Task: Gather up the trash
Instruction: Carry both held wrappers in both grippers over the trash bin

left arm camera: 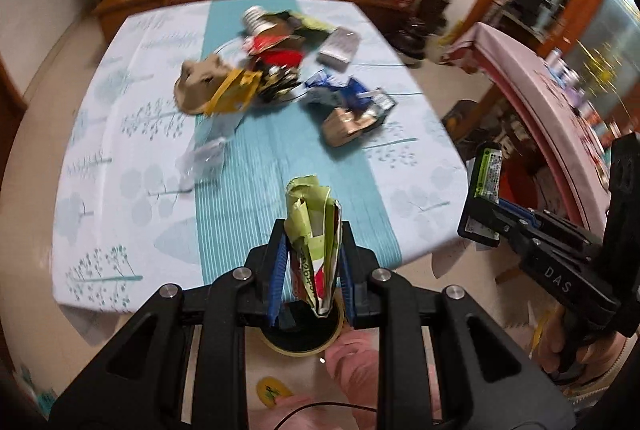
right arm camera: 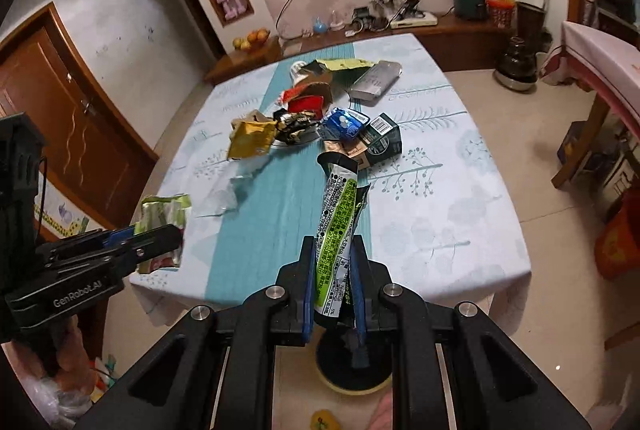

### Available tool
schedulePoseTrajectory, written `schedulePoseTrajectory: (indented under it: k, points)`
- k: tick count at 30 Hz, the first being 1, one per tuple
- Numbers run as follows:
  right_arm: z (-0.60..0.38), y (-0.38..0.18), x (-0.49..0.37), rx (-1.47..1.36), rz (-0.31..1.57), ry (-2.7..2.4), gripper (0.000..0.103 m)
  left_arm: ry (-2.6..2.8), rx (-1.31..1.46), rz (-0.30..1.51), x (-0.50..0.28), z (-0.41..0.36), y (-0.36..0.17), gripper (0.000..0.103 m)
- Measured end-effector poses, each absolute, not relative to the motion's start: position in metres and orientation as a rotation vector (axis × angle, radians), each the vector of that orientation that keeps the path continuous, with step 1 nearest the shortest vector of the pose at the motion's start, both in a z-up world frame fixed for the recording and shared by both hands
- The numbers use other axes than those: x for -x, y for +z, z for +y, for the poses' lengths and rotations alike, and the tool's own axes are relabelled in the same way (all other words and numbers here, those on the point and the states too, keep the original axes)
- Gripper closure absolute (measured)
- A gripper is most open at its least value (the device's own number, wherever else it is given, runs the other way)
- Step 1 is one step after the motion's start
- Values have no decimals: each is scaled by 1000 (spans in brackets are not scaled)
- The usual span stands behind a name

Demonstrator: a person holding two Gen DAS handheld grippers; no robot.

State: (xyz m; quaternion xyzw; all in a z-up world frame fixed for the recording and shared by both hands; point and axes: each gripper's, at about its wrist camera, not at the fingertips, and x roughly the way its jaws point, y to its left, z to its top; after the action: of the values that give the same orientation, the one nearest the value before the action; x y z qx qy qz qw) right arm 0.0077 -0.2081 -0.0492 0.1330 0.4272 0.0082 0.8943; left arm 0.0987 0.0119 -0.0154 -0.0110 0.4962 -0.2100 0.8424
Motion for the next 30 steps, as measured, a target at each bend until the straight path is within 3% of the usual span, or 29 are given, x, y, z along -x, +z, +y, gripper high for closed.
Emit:
schedulePoseTrajectory:
  k: [7, 18, 30]
  points:
    - [-168, -58, 59, -285, 888, -4, 88, -556, -62, 1004, -57, 16, -6, 83]
    - [-136, -127, 104, -337, 1053, 43, 88, -596, -189, 1074, 6, 10, -58, 83]
    - [-173, -256, 109, -436, 1196, 15, 88, -505, -193, 1205, 24, -16, -171, 83]
